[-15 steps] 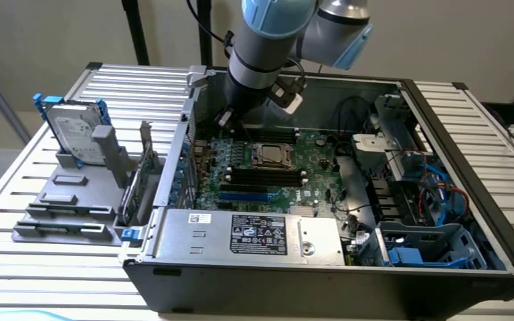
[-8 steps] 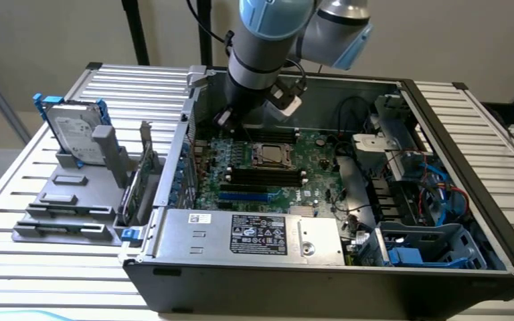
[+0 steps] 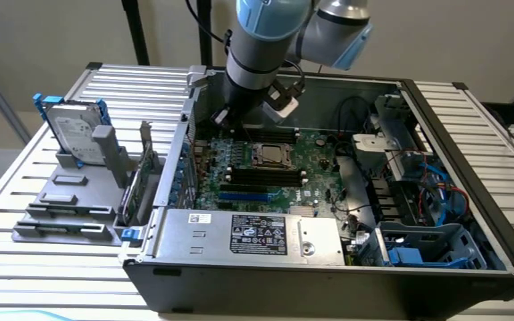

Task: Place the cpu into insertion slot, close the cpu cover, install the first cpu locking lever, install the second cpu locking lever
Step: 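Install the first cpu locking lever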

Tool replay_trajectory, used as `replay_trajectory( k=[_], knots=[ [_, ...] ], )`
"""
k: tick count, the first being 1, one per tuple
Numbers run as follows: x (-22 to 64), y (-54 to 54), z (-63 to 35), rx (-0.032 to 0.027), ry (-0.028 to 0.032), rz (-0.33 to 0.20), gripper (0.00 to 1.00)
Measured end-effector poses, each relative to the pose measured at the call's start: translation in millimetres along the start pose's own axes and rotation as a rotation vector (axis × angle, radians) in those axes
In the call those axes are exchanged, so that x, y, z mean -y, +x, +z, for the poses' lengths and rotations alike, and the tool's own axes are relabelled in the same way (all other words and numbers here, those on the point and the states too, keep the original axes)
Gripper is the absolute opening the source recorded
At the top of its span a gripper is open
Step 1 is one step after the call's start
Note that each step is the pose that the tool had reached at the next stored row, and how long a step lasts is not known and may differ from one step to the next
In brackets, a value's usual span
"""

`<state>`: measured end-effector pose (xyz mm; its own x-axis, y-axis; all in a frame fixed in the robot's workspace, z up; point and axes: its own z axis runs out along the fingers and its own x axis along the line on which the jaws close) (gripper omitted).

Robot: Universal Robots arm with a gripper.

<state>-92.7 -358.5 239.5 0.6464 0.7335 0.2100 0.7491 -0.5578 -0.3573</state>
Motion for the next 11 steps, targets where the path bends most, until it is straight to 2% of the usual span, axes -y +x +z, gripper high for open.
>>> replay_trajectory(
  k=[6, 8, 11],
  knots=[
    [3.0, -2.6, 0.7, -0.0086, -0.0041, 0.027, 0.11],
    [3.2, -2.9, 0.9, -0.0157, -0.0048, 0.039, 0.11],
    [3.5, -3.1, 1.0, -0.0314, -0.0015, 0.056, 0.11]
  ],
)
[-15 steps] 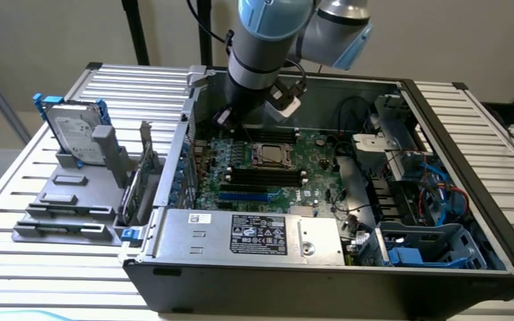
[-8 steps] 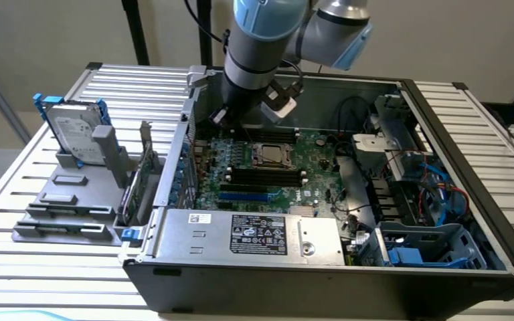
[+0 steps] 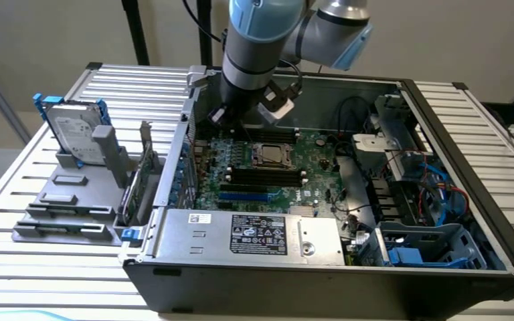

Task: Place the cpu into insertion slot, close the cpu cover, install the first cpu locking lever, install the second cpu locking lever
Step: 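Install the first cpu locking lever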

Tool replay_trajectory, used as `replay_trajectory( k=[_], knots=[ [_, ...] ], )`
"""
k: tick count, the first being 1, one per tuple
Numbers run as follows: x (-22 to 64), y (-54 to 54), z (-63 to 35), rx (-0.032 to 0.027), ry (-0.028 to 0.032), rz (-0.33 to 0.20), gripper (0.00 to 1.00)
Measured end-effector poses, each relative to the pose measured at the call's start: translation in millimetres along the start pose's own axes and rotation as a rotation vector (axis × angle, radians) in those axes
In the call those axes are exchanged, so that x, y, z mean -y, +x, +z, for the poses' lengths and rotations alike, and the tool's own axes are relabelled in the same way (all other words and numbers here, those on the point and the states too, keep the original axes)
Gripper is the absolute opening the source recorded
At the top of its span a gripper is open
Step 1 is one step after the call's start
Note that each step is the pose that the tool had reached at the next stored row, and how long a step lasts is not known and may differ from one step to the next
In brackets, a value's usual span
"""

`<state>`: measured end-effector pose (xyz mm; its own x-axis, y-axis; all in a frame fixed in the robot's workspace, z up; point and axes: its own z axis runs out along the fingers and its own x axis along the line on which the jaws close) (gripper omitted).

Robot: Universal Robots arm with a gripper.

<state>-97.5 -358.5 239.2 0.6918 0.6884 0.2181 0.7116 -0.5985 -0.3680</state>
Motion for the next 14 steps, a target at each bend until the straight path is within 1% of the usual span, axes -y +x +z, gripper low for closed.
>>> replay_trajectory(
  k=[5, 7, 9, 12, 14],
  knots=[
    [0.3, -0.4, 0.2, -0.0289, 0.0089, 0.028, 0.11],
    [0.2, -0.4, 0.3, -0.0400, 0.0095, 0.043, 0.11],
    [0.2, -0.4, 0.5, -0.0496, 0.0098, 0.056, 0.11],
    [0.1, -0.4, 0.6, -0.0646, 0.0120, 0.075, 0.11],
    [0.0, -0.2, 0.6, -0.0708, 0.0117, 0.084, 0.11]
  ],
)
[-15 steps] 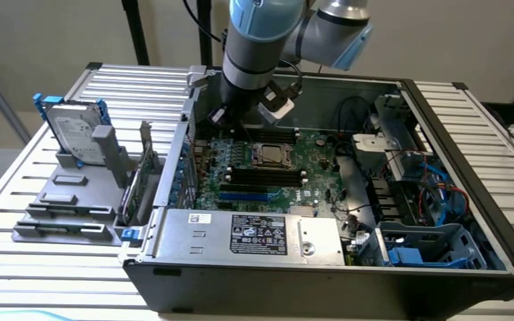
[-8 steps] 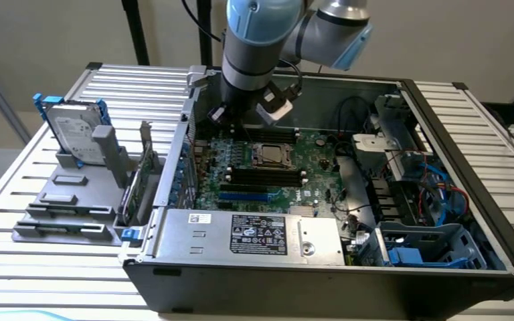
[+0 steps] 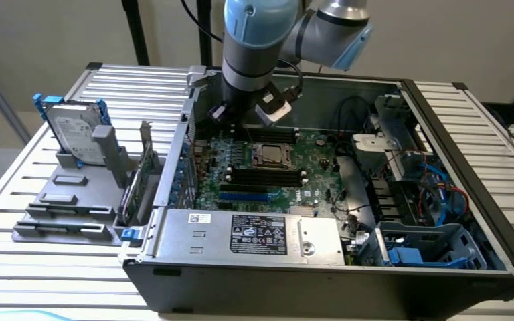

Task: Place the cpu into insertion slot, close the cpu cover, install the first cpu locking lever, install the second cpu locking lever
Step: 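Install the first cpu locking lever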

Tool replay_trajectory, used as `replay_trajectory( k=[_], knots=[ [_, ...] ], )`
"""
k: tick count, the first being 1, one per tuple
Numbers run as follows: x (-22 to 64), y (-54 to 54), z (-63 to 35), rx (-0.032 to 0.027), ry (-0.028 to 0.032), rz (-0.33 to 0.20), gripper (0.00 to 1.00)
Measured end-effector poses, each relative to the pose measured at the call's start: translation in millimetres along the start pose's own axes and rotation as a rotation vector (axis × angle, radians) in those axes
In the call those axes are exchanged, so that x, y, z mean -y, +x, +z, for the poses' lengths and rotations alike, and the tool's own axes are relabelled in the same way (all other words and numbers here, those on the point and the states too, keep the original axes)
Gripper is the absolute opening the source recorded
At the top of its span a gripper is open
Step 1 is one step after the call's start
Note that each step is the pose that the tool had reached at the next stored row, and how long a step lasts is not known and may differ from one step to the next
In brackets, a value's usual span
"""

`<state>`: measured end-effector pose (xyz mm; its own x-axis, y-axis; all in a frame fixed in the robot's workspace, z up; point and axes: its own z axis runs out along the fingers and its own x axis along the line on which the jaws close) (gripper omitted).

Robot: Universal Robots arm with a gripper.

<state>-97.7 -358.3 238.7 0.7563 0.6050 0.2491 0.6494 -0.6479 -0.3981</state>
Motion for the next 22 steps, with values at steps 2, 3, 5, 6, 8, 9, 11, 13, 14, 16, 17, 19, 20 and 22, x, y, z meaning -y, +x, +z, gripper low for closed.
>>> replay_trajectory(
  k=[2, 3, 5, 6, 8, 9, 11, 13, 14, 16, 17, 19, 20, 22],
  knots=[
    [-0.7, 1.0, 0.2, -0.0049, -0.0003, 0.007, 0.11],
    [-1.2, 1.8, 0.2, -0.0067, -0.0002, 0.009, 0.11],
    [-3.1, 4.3, -0.1, -0.0101, 0.0012, 0.012, 0.11],
    [-4.3, 5.8, -0.2, -0.0115, 0.0019, 0.014, 0.11],
    [-7.6, 10.1, -0.4, -0.0134, 0.0032, 0.015, 0.11],
    [-9.9, 12.9, -0.6, -0.0139, 0.0035, 0.015, 0.11],
    [-15.7, 20.1, -1.2, -0.0141, 0.0038, 0.015, 0.11],
    [-21.3, 27.1, -1.6, -0.0142, 0.0037, 0.015, 0.11],
    [-24.1, 30.6, -1.8, -0.0142, 0.0037, 0.015, 0.11],
    [-29.8, 37.4, -2.4, -0.0136, 0.0043, 0.015, 0.11],
    [-30.8, 38.6, -2.6, -0.0133, 0.0044, 0.015, 0.11],
    [-30.9, 38.6, -2.6, -0.0133, 0.0045, 0.015, 0.11],
    [-30.9, 38.7, -2.5, -0.0134, 0.0045, 0.015, 0.11],
    [-31.2, 38.7, -1.9, -0.0140, 0.0044, 0.015, 0.11]
  ],
)
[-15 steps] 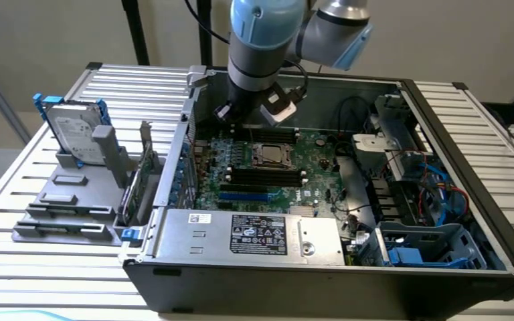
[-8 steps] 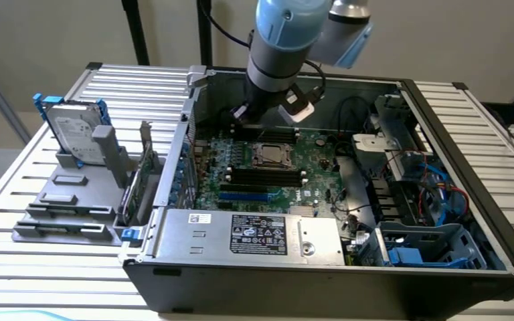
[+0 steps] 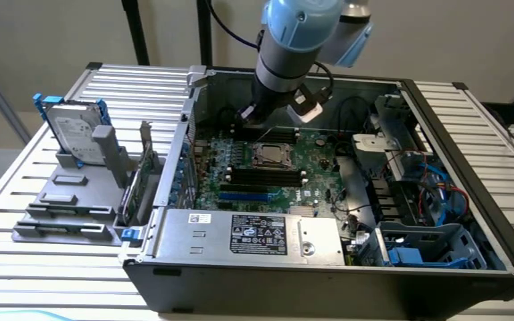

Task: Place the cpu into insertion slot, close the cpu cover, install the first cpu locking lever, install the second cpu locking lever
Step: 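Install the first cpu locking lever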

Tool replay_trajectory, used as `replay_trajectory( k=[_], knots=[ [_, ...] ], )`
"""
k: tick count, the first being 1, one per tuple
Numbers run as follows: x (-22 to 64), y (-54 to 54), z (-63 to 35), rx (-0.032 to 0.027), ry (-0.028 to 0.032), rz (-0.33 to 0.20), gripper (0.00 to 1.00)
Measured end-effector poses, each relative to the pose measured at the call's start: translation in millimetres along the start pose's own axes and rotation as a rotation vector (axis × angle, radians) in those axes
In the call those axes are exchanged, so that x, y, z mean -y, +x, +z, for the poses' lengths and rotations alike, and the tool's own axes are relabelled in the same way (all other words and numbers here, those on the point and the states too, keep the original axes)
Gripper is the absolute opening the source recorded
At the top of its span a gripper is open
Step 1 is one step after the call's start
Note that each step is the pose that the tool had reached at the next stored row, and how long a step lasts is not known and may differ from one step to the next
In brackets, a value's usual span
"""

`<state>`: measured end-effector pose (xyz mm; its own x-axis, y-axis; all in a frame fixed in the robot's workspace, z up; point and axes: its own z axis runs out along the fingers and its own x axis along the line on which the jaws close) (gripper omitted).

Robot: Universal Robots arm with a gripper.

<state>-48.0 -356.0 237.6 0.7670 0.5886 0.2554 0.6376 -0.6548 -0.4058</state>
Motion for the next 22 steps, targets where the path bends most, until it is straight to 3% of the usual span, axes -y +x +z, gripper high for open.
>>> replay_trajectory(
  k=[4, 9, 10, 13, 16, 17, 19, 22],
  knots=[
    [-1.7, -1.6, 3.4, -0.0028, -0.0033, -0.007, 0.11],
    [-2.8, -4.2, 5.9, 0.0035, 0.0002, -0.026, 0.11],
    [-2.7, -4.8, 6.3, 0.0024, -0.0016, -0.031, 0.11],
    [-1.5, -7.2, 7.7, -0.0104, -0.0148, -0.048, 0.11],
    [0.6, -10.2, 8.7, -0.0276, -0.0345, -0.064, 0.11],
    [1.1, -10.9, 8.9, -0.0303, -0.0397, -0.069, 0.11],
    [1.8, -12.1, 9.2, -0.0277, -0.0476, -0.075, 0.11],
    [2.4, -13.0, 9.5, -0.0058, -0.0650, -0.084, 0.11]
  ],
)
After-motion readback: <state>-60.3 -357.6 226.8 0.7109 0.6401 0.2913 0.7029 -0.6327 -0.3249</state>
